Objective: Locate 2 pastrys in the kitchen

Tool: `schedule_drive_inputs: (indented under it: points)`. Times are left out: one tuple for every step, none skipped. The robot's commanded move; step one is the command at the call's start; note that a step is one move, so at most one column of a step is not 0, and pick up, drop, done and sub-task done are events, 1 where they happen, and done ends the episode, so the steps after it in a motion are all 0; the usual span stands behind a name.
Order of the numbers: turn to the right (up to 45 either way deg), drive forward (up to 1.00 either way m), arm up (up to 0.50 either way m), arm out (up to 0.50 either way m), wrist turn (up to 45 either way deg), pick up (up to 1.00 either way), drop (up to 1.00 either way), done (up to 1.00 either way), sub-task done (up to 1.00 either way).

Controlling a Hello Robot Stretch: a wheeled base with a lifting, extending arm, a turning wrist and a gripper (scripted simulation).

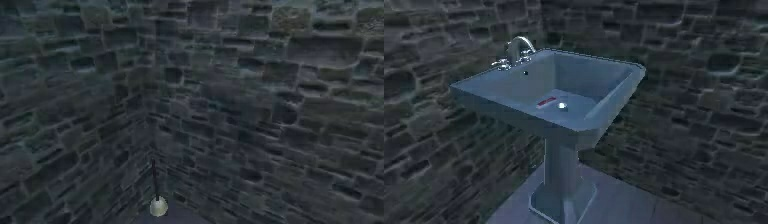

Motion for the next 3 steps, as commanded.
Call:
schedule_drive_inputs:
  points:
    - [-45.0, 0.00, 0.00, 0.00, 0.0, 0.00, 0.00, 0.00, 0.00]
    - [-45.0, 0.00, 0.00, 0.00, 0.0, 0.00, 0.00, 0.00, 0.00]
    - [-45.0, 0.00, 0.00, 0.00, 0.0, 0.00, 0.00, 0.00, 0.00]
